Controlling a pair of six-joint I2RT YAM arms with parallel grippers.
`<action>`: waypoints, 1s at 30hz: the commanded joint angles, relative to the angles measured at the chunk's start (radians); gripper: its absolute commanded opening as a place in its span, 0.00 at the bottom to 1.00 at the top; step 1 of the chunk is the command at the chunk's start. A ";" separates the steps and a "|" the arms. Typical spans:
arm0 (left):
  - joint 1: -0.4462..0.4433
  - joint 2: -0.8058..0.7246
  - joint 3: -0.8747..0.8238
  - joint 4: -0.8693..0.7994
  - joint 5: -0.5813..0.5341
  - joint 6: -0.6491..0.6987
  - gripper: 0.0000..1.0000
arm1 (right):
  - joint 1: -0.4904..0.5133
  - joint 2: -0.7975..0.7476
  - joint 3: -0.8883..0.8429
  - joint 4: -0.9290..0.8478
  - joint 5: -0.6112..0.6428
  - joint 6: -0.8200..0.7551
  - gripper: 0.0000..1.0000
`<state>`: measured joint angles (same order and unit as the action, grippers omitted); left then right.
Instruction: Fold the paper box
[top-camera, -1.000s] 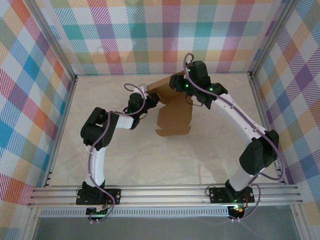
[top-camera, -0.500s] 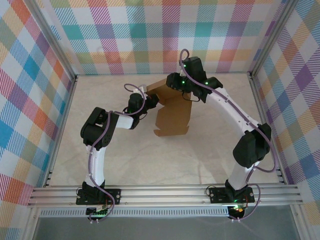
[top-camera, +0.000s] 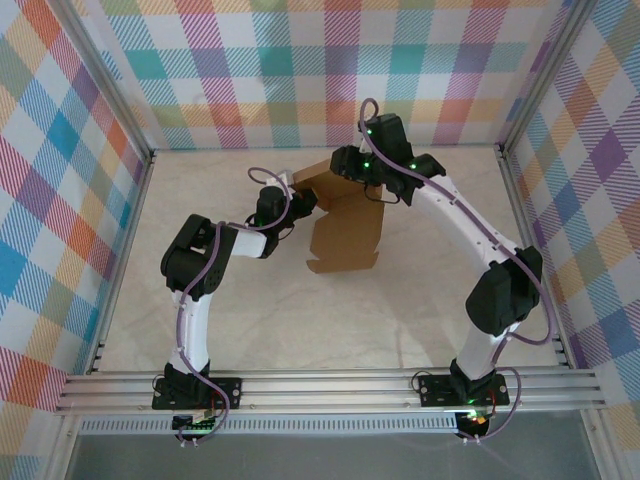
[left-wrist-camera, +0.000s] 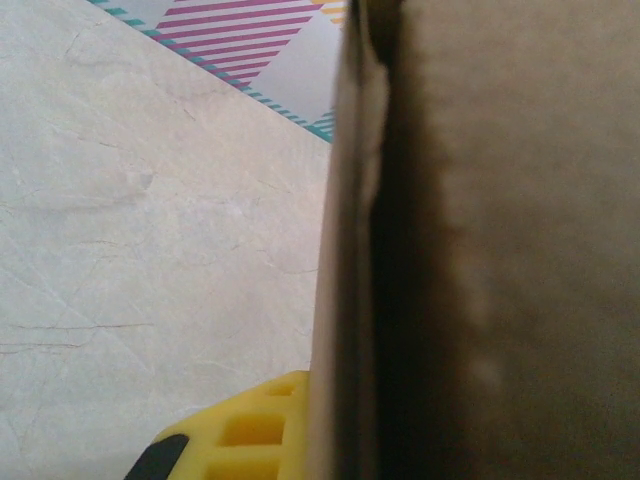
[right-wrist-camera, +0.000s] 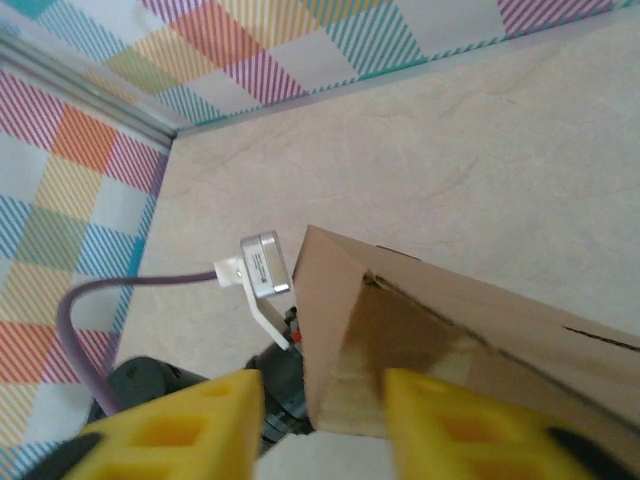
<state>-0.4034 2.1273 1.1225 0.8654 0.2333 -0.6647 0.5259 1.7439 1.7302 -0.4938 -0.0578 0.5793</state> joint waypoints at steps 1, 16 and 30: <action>0.007 0.006 0.017 -0.006 0.015 -0.027 0.00 | 0.003 -0.089 -0.043 0.023 -0.019 -0.045 0.50; 0.080 -0.017 0.126 -0.269 0.346 0.096 0.00 | -0.358 -0.422 -0.332 0.130 -0.148 -0.052 0.60; 0.080 -0.076 0.121 -0.376 0.351 0.212 0.00 | -0.389 -0.158 -0.199 0.050 -0.482 -0.270 0.47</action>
<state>-0.3244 2.0949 1.2358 0.4969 0.5678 -0.4767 0.1070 1.5753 1.4891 -0.4248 -0.4473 0.4007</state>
